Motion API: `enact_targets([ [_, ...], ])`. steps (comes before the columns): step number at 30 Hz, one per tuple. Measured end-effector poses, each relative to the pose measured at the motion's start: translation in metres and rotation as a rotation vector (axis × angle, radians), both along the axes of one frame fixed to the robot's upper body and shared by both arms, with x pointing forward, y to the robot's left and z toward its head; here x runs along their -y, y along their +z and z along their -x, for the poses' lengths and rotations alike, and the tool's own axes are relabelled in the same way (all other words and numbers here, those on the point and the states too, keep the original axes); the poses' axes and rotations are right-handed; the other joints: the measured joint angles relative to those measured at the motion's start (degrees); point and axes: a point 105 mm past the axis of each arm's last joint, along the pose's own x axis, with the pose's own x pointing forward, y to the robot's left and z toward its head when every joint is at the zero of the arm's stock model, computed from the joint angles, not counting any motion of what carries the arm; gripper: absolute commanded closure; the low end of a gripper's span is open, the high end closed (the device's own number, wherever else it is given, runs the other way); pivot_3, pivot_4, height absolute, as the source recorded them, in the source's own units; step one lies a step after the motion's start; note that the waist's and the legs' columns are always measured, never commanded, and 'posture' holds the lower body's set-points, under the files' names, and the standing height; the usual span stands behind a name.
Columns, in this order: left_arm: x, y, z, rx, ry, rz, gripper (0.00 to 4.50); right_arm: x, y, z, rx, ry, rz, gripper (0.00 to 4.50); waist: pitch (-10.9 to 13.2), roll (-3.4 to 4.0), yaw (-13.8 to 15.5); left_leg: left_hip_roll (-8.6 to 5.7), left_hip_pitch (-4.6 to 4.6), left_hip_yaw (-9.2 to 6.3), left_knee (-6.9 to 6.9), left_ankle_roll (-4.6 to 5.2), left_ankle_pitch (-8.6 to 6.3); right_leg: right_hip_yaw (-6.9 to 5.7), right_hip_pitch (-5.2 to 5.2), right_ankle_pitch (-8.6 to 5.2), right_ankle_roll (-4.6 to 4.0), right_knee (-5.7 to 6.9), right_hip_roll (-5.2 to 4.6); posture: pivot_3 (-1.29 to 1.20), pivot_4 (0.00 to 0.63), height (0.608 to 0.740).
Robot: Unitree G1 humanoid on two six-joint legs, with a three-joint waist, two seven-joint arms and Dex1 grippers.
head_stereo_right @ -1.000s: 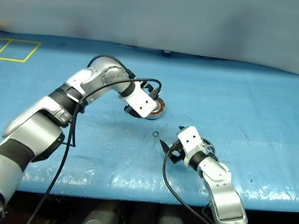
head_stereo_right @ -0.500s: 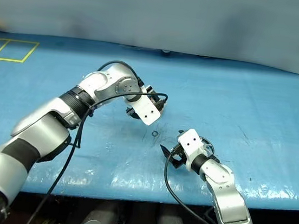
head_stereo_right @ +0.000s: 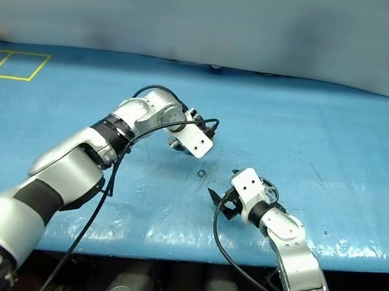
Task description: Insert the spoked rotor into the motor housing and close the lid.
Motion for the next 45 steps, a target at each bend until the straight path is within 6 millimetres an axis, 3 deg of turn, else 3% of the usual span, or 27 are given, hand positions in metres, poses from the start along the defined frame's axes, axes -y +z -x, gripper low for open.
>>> enact_targets([
  [19, -0.014, -0.019, 0.000, -0.044, 0.050, -0.068, 0.00, -0.001, 0.000, -0.001, 0.004, -0.009, -0.003, 0.02, 0.0, 0.00, 0.0, 0.00, -0.02, 0.01, 0.09, 0.03, -0.02, 0.01, 0.00, 0.02, 0.03, 0.05, 0.01, 0.00, 0.150, 0.740],
  [25, -0.009, -0.022, 0.000, -0.035, 0.037, -0.073, 1.88, -0.001, 0.001, -0.001, 0.007, -0.012, -0.006, 0.00, 0.0, 0.00, -0.1, 0.00, 0.04, 0.01, 0.23, 0.07, -0.04, 0.02, 0.11, 0.05, 0.08, 0.06, 0.00, 0.00, 0.150, 0.740],
  [29, -0.010, -0.023, 0.000, -0.029, 0.027, -0.078, 2.36, 0.000, 0.001, -0.002, 0.012, -0.025, -0.003, 0.00, 0.0, 0.01, -0.2, 0.01, 0.08, 0.02, 0.24, 0.07, -0.04, 0.02, 0.13, 0.05, 0.09, 0.10, 0.01, 0.00, 0.150, 0.740],
  [38, -0.016, -0.024, -0.004, 0.038, -0.045, -0.051, 2.38, 0.003, 0.000, -0.002, 0.015, -0.052, -0.006, 0.00, 0.0, 0.00, -0.1, 0.01, 0.06, 0.02, 0.44, 0.07, -0.04, 0.04, 0.13, 0.09, 0.14, 0.23, 0.00, 0.00, 0.150, 0.740],
  [45, -0.036, -0.015, 0.000, 0.060, -0.157, -0.043, 2.38, 0.027, -0.006, 0.002, -0.007, -0.123, 0.025, 0.00, 0.0, -0.03, 0.0, 0.00, -0.23, 0.04, 0.40, 0.07, -0.05, 0.08, -0.17, 0.11, 0.10, 0.22, -0.01, 0.00, 0.150, 0.740],
])
